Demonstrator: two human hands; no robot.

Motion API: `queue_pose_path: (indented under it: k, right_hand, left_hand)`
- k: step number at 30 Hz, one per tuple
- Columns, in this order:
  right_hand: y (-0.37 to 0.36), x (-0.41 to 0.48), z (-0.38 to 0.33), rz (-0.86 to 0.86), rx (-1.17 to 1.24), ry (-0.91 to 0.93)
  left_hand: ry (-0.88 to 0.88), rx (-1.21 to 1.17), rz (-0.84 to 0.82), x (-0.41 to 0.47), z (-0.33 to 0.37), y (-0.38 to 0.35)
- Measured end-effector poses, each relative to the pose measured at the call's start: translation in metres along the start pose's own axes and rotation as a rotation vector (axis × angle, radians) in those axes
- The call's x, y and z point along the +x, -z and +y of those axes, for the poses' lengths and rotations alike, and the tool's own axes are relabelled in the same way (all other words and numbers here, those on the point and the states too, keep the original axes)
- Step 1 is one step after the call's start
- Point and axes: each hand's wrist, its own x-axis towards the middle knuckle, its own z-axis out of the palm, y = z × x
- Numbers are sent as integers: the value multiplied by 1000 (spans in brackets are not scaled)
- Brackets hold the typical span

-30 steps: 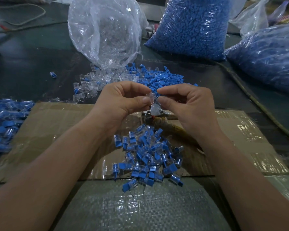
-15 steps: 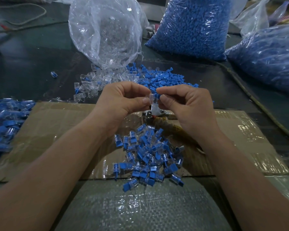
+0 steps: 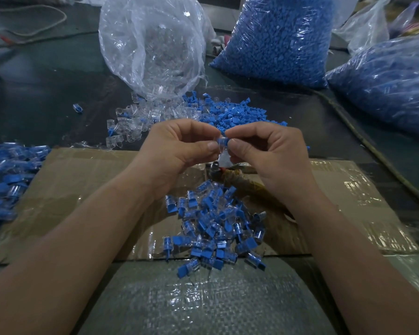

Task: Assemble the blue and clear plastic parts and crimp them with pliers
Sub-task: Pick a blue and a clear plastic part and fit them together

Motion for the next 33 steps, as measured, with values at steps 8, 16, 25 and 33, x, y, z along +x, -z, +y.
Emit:
queue_pose_path:
  k: [8,16,25,33]
  right_hand:
    - [3,0,1,-84,118,-72]
    - [1,-1,2,-43,132,-39]
    - [1,-2,4,-2,-25,48]
    - [-3,-1,8,67,-165,183]
  left_hand:
    - [23,-58,-54,0,0,1]
    - [21,-28,-57,-1,1,1]
    - [0,4,-91,-2,1,4]
    - [20,6,-61,-2,1,2]
